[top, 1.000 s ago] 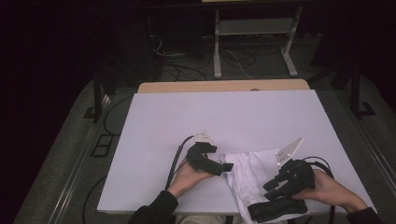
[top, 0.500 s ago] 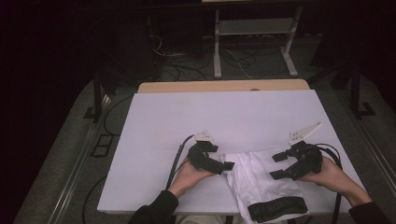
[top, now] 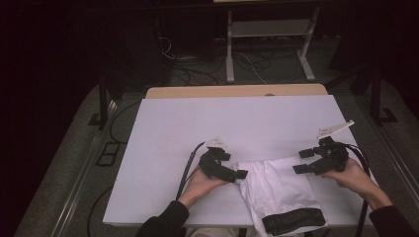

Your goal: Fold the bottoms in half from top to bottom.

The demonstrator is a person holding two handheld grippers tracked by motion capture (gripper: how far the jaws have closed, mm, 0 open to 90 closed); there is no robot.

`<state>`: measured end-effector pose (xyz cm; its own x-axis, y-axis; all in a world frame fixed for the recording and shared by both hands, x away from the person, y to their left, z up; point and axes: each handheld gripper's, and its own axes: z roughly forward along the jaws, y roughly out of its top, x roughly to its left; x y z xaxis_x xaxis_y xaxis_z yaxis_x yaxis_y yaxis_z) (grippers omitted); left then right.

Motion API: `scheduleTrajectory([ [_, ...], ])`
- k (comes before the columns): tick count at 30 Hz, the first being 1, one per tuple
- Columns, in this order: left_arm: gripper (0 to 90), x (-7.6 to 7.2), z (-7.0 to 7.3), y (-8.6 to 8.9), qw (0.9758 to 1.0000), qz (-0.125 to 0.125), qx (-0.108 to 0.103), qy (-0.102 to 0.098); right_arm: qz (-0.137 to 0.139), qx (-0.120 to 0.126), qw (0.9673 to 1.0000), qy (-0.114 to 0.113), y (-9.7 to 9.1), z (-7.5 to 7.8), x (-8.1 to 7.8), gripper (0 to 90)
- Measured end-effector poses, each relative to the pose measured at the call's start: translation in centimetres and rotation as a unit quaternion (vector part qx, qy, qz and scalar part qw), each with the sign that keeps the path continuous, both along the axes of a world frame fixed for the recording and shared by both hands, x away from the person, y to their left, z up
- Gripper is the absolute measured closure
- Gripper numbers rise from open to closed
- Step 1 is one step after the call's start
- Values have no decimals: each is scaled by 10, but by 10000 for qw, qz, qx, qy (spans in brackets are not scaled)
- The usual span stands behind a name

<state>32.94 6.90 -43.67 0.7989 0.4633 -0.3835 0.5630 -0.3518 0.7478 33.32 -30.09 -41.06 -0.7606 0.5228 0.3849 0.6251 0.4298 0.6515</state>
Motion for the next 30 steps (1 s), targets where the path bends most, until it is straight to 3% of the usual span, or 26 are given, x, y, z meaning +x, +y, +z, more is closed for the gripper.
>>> scheduleTrajectory([
  [10,0,6,-4,-2,9999,0,88,115,-336,-81,9993,112,-10,-13,15,135],
  [19,0,10,-9,-4,9995,-33,185,272,-474,-242,9984,215,-12,-26,27,176],
  [27,0,13,-13,-7,9985,-92,321,433,-526,-224,9979,310,-15,-34,35,281],
  [30,51,13,-14,-7,9983,-105,292,488,-514,-204,9980,313,-16,-36,37,339],
])
